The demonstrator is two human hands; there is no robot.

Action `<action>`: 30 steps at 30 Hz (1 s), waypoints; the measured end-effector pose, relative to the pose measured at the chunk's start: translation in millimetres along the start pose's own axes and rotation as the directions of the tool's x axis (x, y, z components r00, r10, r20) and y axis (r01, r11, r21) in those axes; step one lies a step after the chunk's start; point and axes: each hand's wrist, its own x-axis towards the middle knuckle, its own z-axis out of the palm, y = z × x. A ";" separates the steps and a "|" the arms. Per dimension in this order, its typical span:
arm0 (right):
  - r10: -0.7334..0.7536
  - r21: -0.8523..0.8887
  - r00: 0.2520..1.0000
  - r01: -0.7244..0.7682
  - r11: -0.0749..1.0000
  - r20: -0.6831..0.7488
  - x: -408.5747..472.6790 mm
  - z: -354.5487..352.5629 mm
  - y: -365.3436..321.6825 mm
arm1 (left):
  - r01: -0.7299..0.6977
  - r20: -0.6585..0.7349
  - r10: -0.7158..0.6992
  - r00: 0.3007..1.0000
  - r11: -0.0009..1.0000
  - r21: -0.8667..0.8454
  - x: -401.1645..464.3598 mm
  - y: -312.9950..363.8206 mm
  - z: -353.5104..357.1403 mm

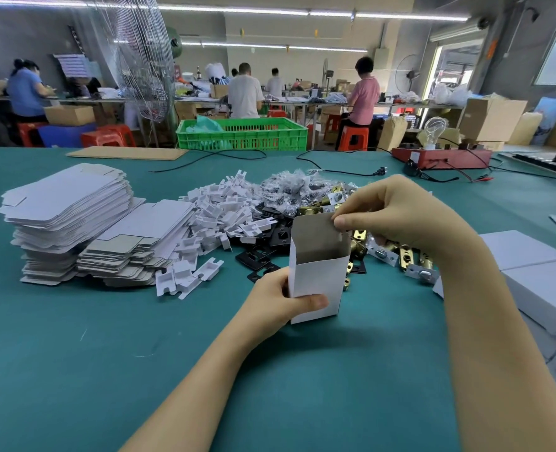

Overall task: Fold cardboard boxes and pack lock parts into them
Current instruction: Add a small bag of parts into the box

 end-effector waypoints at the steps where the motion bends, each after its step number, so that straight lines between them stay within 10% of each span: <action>1: 0.005 0.029 0.999 -0.004 1.000 -0.034 -1.1 -1.6 0.5 | -0.003 -0.001 0.003 1.000 1.000 -0.007 -0.2 0.0 0.1; 8: 0.183 0.139 0.951 -0.151 0.979 -0.250 -1.3 7.0 20.0 | -0.005 -0.005 0.004 1.000 1.000 -0.022 0.5 0.7 -0.5; 14: 0.443 0.442 0.885 -0.342 0.829 -0.147 -10.4 58.1 49.7 | -0.030 -0.053 0.028 0.998 0.999 -0.038 2.6 -0.8 0.7; 30: 0.381 0.682 0.890 -0.115 0.722 -0.253 -23.4 111.8 61.5 | -0.303 -0.383 0.322 0.866 0.947 0.111 -7.6 1.6 25.8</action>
